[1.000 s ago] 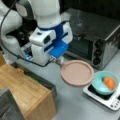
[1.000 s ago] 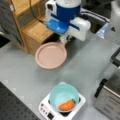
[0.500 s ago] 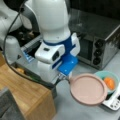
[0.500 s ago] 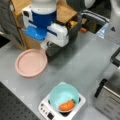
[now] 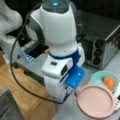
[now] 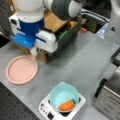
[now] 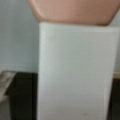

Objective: Pick up the pan. Place the pan on the table. Pick up the bowl. Place the bowl on the stove.

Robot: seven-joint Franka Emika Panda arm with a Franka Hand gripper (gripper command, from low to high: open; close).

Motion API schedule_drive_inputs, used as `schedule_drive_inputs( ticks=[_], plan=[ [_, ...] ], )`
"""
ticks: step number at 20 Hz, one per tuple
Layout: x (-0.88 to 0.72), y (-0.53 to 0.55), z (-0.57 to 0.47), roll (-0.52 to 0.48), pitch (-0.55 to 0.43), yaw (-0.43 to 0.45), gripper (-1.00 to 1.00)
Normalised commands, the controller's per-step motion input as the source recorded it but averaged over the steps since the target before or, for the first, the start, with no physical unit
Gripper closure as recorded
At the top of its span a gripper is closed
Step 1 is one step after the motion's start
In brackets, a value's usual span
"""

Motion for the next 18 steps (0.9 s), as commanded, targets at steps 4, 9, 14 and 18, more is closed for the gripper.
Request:
schedule_drive_inputs(
  ticks=[4,9,14,18],
  plan=[
    [0.49,-0.16,-0.16,-0.151,0.113,0.073,1.0],
    [0.39,-0.13,-0.15,-0.133,0.107,0.058,1.0],
    [0.28,-0.14,0.01,-0.119,0.092,0.048,1.0],
    [0.22,-0.18,0.0,-0.094,0.046,0.051,1.0]
  ],
)
